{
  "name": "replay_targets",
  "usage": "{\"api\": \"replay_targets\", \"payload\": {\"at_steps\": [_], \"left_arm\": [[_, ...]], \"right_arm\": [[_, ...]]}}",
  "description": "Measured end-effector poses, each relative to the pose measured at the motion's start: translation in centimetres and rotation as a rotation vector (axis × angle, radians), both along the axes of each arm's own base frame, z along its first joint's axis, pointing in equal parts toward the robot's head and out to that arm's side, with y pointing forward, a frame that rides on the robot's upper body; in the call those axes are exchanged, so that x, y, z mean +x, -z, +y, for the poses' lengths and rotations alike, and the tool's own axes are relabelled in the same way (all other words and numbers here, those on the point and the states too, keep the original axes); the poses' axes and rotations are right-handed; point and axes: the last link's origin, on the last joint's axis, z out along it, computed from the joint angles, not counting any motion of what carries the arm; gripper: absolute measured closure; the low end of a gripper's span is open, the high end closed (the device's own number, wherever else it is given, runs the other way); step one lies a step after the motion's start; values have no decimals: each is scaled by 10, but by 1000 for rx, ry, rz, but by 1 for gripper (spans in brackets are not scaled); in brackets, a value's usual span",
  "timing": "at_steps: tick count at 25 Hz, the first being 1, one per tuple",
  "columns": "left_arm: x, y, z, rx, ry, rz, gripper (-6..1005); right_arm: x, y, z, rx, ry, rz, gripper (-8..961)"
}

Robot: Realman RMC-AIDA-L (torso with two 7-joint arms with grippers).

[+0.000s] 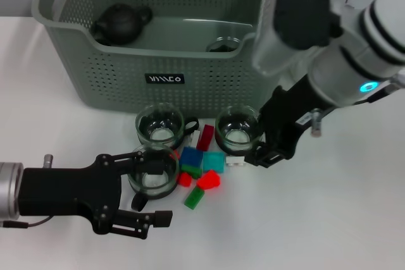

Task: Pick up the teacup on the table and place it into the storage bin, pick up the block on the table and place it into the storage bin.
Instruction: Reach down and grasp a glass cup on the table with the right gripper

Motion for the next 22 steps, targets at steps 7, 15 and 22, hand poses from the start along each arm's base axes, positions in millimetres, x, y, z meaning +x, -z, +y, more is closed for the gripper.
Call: {"api": "replay_targets", "payload": {"at_steps": [7, 15, 22], "left_arm": [[0, 1, 0, 3, 3, 0, 64], [-1, 2, -1, 4, -2, -1, 64], [-1, 2, 0, 10, -6, 2, 65]], "right_arm": [[9, 26, 10, 28, -8, -61, 407], [16, 44, 18, 53, -19, -94, 407], [21, 55, 22, 81, -39, -108, 406]]}}
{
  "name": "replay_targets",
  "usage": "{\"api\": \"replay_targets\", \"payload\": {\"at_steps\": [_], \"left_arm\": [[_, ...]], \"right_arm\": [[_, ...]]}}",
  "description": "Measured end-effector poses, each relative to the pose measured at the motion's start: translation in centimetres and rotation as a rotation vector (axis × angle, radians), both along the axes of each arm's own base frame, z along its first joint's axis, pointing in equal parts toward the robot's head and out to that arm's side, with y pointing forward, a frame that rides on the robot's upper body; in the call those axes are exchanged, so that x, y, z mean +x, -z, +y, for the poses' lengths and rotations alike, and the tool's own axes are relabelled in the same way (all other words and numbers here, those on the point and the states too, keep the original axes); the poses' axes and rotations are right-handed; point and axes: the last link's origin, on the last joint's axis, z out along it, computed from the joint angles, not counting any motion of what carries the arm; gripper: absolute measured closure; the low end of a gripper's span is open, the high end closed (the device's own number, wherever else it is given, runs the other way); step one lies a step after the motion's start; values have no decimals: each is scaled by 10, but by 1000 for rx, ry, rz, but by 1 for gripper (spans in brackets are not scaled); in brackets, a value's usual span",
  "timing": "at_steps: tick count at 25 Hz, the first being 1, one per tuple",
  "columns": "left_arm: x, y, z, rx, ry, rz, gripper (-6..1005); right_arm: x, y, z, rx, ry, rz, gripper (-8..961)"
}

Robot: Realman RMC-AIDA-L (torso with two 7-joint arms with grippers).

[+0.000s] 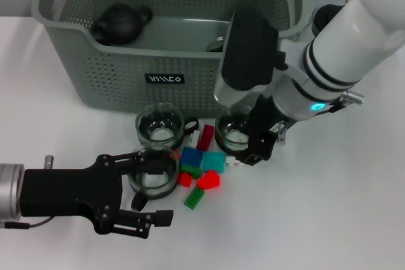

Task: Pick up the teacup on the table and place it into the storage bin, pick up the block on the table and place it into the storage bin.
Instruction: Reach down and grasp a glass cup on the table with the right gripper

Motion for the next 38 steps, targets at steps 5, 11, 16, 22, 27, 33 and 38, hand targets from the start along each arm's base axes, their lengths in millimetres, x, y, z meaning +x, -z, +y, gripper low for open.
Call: {"api": "replay_targets", "payload": {"at_steps": [5, 11, 16, 22, 27, 33, 38], "left_arm": [[0, 0, 0, 1, 1, 0, 65], [1, 1, 0, 0, 1, -1, 65], [1, 1, 1, 2, 1, -1, 65], [1, 1, 1, 2, 1, 0, 64], [0, 1, 1, 2, 0, 1, 64], [0, 1, 0, 2, 0, 1, 64], [0, 1, 0, 2, 0, 1, 64]], "right_arm": [[4, 8, 2, 12, -6, -8, 406], [8, 12, 2, 13, 0, -12, 406], [8, 13, 2, 11, 1, -14, 404], [7, 15, 2, 14, -3, -6, 394], [10, 19, 2, 17, -5, -3, 393], [13, 24, 0, 12, -5, -2, 393], [14, 26, -1, 8, -7, -6, 394]]}}
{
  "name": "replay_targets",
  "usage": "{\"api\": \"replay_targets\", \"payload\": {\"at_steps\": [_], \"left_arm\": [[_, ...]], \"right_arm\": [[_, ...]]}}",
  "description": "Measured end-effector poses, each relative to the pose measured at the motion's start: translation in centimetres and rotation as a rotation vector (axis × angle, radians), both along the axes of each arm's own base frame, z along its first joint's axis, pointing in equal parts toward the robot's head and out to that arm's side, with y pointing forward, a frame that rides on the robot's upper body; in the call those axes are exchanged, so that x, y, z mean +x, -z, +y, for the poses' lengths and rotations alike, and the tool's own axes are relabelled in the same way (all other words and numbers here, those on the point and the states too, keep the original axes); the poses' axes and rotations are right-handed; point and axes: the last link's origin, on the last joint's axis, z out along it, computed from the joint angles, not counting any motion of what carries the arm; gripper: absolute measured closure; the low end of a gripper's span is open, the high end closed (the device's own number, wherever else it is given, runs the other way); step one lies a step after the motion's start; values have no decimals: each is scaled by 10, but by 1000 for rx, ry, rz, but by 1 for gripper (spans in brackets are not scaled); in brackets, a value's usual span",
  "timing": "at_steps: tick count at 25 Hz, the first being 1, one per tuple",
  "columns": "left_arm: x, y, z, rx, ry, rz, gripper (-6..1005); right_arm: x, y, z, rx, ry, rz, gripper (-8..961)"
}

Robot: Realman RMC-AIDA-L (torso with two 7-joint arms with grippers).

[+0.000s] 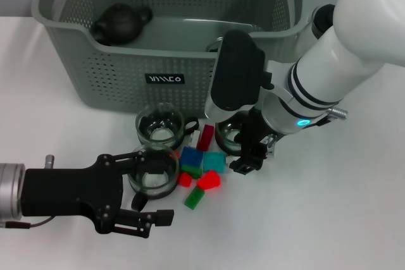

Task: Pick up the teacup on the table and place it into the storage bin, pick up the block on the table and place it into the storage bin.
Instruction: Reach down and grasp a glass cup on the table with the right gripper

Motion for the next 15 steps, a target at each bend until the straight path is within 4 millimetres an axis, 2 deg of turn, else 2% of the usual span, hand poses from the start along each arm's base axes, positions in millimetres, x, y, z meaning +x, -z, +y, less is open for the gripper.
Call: {"api": "replay_targets", "payload": {"at_steps": [15], "left_arm": [[0, 1, -1, -3, -4, -4, 64]], "right_arm": [[2, 2, -3, -13, 8, -3, 394]]}}
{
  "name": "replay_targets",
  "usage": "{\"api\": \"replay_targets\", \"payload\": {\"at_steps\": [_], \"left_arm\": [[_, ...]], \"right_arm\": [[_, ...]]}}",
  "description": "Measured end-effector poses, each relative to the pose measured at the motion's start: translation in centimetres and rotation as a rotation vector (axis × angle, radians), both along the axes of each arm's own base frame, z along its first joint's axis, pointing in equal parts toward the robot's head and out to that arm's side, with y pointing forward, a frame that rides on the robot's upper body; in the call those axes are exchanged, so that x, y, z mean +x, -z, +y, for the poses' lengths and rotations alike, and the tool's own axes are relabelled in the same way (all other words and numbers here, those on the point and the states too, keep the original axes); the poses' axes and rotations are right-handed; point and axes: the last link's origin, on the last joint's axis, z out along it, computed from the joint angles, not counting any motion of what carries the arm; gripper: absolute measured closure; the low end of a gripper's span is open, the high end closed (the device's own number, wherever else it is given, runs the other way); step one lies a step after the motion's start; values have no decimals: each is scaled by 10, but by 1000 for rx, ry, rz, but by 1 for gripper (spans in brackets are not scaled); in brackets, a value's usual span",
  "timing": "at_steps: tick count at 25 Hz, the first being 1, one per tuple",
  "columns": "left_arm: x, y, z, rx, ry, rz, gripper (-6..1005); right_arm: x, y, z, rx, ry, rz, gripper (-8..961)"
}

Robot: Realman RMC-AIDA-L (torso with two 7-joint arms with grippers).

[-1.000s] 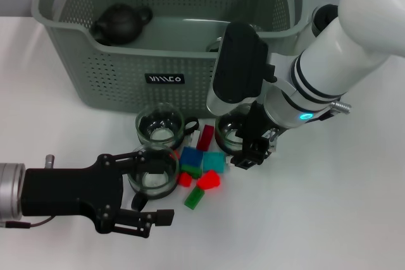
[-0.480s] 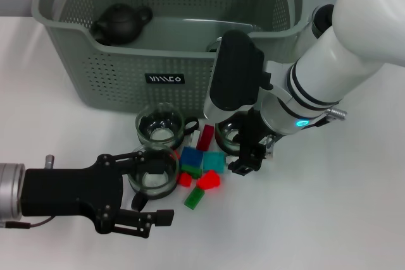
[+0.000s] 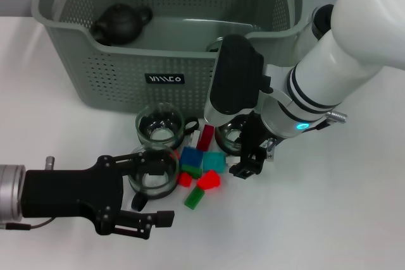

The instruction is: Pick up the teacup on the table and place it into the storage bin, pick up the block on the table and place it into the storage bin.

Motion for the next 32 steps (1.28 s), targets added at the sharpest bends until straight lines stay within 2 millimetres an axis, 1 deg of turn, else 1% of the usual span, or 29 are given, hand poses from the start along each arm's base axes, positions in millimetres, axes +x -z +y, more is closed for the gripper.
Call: {"api": "replay_targets", "payload": {"at_steps": [19, 27, 32], "left_arm": [[0, 1, 1, 3, -3, 3, 65], [0, 1, 2, 4, -1, 3, 65], [0, 1, 2, 4, -2, 3, 65]], "right_arm": [[0, 0, 0, -1, 9, -6, 401], [1, -1, -2, -15, 17, -20, 785], [0, -1, -5, -37, 30, -8, 880]]}}
